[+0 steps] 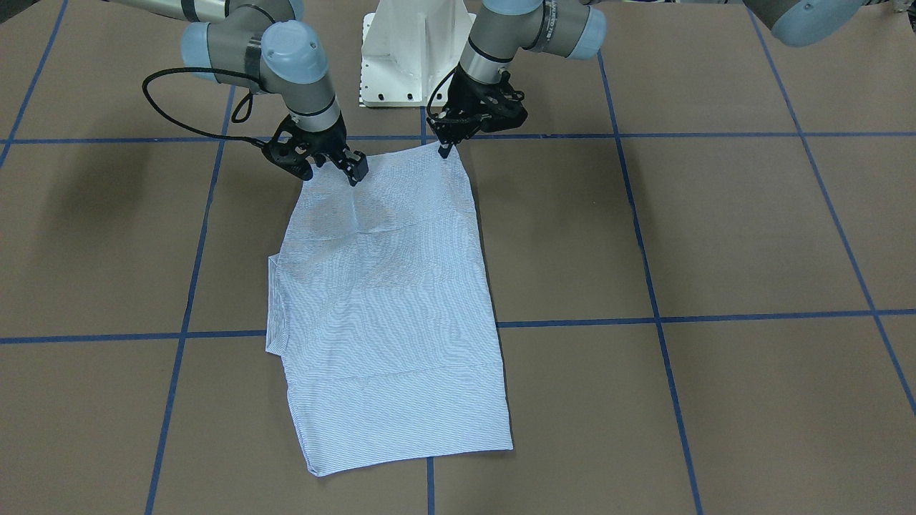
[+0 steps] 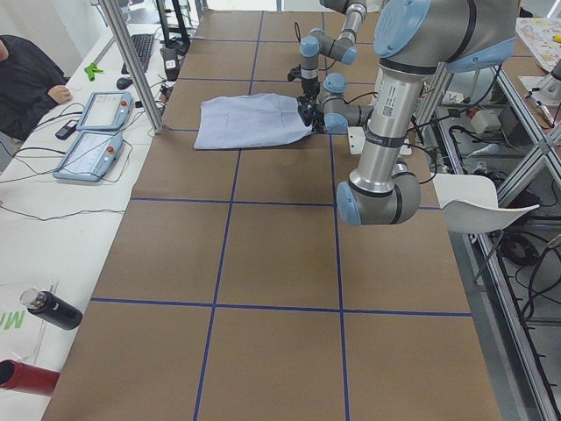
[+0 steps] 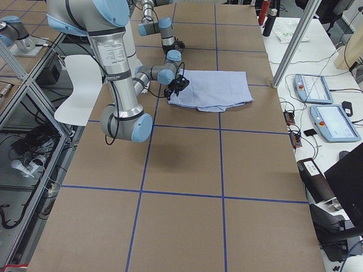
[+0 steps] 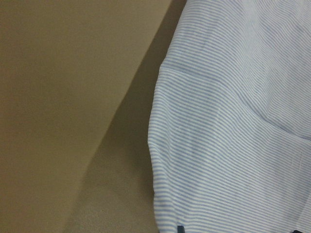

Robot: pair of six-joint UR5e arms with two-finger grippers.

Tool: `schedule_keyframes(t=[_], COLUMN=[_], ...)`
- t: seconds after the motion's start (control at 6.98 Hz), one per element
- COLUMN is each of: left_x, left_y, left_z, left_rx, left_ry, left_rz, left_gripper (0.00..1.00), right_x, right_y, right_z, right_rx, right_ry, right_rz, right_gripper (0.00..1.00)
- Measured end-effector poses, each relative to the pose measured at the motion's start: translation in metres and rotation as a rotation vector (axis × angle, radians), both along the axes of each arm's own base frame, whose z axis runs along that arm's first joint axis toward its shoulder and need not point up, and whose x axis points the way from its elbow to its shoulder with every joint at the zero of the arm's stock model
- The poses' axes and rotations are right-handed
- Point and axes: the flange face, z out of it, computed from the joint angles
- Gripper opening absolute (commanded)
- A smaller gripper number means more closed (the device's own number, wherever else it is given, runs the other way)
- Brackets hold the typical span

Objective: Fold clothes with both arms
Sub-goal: 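Close both grippers on the two near corners of the shirt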

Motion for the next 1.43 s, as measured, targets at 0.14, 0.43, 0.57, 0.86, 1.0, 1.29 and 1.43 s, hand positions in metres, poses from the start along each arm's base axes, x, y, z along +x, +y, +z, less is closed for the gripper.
schedule_keyframes(t=[0.14, 0.43, 0.57, 0.86, 1.0, 1.29, 1.43], left_x=[0.0002, 0.0003, 0.0003, 0.0003, 0.0003, 0.0, 0.0], left_y=[0.0, -0.0001, -0.0001, -0.0001, 0.0, 0.0, 0.0], left_z=[0.0003, 0.0008, 0.0013, 0.0015, 0.0019, 0.0012, 0.0002], left_rx=[0.0, 0.0, 0.0, 0.0, 0.0, 0.0, 0.0], left_ry=[0.0, -0.001, -0.002, -0.003, -0.003, -0.002, 0.0], left_rz=[0.0, 0.0, 0.0, 0.0, 0.0, 0.0, 0.0], left_gripper=[0.0, 0.0, 0.0, 0.0, 0.0, 0.0, 0.0], right_x=[0.001, 0.0032, 0.0047, 0.0075, 0.0093, 0.0106, 0.0097], right_y=[-0.0005, -0.0004, 0.0, 0.0011, 0.0011, 0.0022, 0.004], right_z=[-0.0003, -0.0035, -0.0055, -0.0063, -0.0039, 0.0004, 0.0011], right_rx=[-0.001, -0.005, -0.007, -0.014, -0.025, -0.043, -0.046], right_ry=[0.002, 0.005, 0.008, 0.021, 0.03, 0.04, 0.042], right_rz=[0.001, 0.001, 0.001, 0.004, 0.015, 0.032, 0.031], right_gripper=[0.48, 0.71, 0.89, 0.98, 0.98, 0.98, 0.98])
